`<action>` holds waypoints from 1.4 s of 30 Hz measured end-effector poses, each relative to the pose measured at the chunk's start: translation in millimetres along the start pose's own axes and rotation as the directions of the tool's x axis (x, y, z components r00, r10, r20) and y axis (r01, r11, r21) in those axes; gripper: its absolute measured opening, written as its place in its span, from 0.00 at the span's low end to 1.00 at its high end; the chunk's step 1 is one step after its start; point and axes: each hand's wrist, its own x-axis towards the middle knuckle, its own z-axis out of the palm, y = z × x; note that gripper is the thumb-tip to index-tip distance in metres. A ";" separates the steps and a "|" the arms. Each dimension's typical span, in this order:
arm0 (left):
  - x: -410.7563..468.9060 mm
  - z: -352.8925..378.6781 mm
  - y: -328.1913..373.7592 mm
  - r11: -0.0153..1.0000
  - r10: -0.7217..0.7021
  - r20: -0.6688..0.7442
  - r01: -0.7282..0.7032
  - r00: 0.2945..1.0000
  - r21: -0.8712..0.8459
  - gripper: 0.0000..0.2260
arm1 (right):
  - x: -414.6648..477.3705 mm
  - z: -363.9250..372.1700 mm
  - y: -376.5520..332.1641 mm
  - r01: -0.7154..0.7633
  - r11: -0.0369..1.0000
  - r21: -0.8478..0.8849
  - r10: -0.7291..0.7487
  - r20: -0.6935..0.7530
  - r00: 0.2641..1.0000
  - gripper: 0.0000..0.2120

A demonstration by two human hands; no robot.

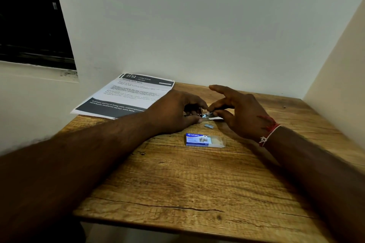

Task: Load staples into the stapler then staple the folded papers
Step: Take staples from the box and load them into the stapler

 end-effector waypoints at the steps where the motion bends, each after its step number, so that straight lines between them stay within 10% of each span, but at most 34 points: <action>1: -0.1 0.1 0.0 1.000 0.000 0.002 0.000 1.000 -0.001 0.18 | 0.1 0.6 0.3 0.002 1.000 0.000 -0.002 -0.003 1.000 0.37; 42: 1.2 8.8 1.5 1.000 -0.024 -0.055 0.024 0.998 0.003 0.07 | -3.9 -1.7 8.7 0.000 0.999 -0.044 0.000 -0.004 1.000 0.42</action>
